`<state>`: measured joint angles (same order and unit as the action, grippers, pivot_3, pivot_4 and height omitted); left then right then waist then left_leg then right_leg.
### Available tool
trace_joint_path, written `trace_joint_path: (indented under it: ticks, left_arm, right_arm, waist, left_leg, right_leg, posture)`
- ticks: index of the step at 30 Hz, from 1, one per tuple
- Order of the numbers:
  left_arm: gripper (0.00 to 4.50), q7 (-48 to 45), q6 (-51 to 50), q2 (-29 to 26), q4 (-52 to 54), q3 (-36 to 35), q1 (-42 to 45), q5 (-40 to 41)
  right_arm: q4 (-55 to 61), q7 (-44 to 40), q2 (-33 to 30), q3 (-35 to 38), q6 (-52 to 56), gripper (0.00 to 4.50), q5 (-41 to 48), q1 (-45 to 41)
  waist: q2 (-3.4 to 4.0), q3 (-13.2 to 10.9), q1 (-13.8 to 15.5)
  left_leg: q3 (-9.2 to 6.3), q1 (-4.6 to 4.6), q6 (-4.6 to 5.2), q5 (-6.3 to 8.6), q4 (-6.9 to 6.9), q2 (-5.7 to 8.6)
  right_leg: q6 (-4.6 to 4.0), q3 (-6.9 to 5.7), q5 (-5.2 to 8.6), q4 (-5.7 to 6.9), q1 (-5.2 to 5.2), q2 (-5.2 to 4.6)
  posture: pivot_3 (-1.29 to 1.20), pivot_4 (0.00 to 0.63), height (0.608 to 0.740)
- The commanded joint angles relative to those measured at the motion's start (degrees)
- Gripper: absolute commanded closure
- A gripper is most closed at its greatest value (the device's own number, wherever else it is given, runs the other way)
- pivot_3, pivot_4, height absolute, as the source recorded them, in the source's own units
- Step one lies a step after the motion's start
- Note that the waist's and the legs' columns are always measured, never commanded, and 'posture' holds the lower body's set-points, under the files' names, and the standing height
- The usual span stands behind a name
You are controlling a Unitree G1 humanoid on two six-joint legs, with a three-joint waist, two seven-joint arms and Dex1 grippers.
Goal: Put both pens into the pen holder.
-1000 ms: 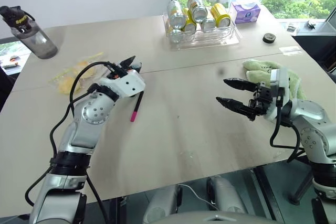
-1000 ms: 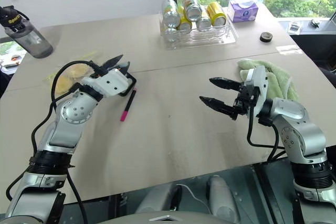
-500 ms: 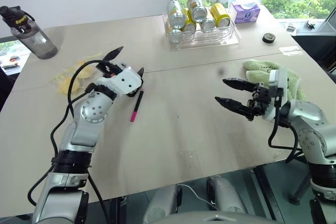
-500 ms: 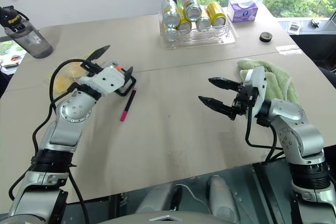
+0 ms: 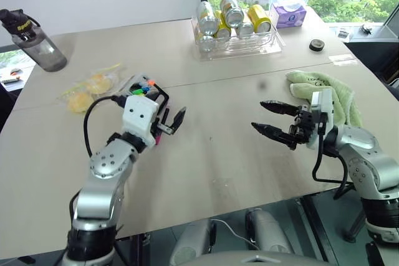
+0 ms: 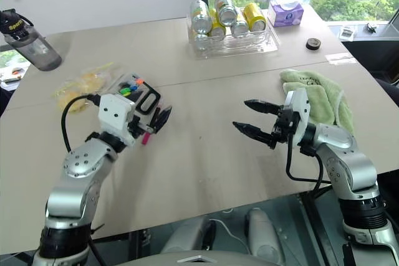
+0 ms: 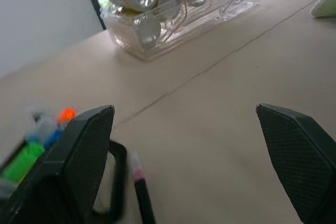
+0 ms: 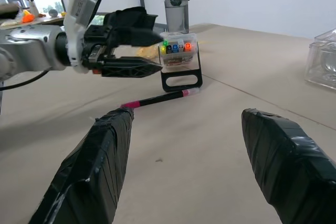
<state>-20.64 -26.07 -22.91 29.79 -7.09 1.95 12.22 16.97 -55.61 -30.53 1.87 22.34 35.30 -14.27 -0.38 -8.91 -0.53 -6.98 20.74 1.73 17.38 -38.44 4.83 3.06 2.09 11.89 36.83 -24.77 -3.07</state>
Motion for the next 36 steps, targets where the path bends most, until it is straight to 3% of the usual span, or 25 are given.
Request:
trace_joint_path:
  ticks: [1,16,19,26,27,32,36]
  left_arm:
    - [0.05,5.7,-7.4,3.5,6.0,-1.2,-2.7,1.6]
    - [0.05,11.4,-19.8,6.4,4.6,-3.0,-8.8,0.9]
    - [0.83,11.5,-19.4,5.9,3.7,-2.2,-9.7,-0.2]
    - [4.24,11.6,-18.3,6.3,2.2,-2.8,-9.5,-0.4]
    - [4.42,11.5,-18.1,6.2,1.9,-2.9,-9.3,-0.4]
    - [4.42,10.7,-14.5,5.3,0.4,-2.4,-8.9,-1.4]
    - [4.42,6.2,-7.5,2.5,1.2,2.1,-10.0,-3.0]
  right_arm:
    - [0.6,-1.0,-0.7,-0.1,-1.2,0.94,-0.5,0.6]
    - [-0.9,-2.2,-0.9,-0.4,-2.3,0.94,-2.4,0.6]
    - [-0.9,-2.1,-0.9,-0.6,-2.5,0.94,-2.5,0.6]
    - [0.2,-1.5,-1.0,-0.7,-1.9,0.94,-2.6,0.4]
    - [0.3,-1.4,-1.0,-0.8,-1.7,0.94,-2.5,0.4]
    - [0.3,-1.1,-1.0,-0.9,-1.4,0.94,-2.6,-0.5]
    - [-0.1,-1.0,-1.1,-0.7,-1.3,0.94,-2.7,-0.9]
  waist:
    - [0.0,0.0,0.1]
    - [-0.01,0.0,0.4]
    - [-0.01,0.0,0.4]
    - [0.0,0.0,0.5]
    - [0.01,0.0,0.6]
    - [0.02,0.0,0.9]
    - [0.02,0.0,1.1]
  left_leg:
    - [-0.01,0.01,0.0,0.0,-0.02,0.0]
    - [0.01,0.01,-0.01,0.0,-0.02,0.0]
    - [0.03,0.0,-0.01,0.0,-0.02,0.0]
    - [0.03,-0.01,-0.01,0.0,-0.02,0.0]
    - [0.03,-0.01,-0.01,0.0,-0.02,0.0]
    - [0.03,-0.02,-0.01,0.0,-0.02,0.0]
    - [0.02,-0.01,-0.02,0.0,-0.01,0.0]
  right_leg:
    - [0.0,-0.01,0.0,0.0,0.0,0.0]
    - [-0.01,0.0,0.0,0.01,-0.01,0.02]
    - [0.0,0.02,0.0,0.01,0.0,0.01]
    - [0.0,0.01,0.0,0.01,0.01,0.0]
    - [-0.01,0.01,0.0,0.01,0.01,0.0]
    - [-0.01,0.0,0.0,0.01,0.01,0.0]
    - [-0.01,-0.01,0.0,0.01,0.01,0.0]
  posture:
    - [0.0,0.15,0.739]
    - [0.0,0.15,0.739]
    - [0.0,0.15,0.739]
    - [0.0,0.15,0.739]
    - [0.0,0.15,0.739]
    - [0.0,0.15,0.739]
    - [0.0,0.15,0.739]
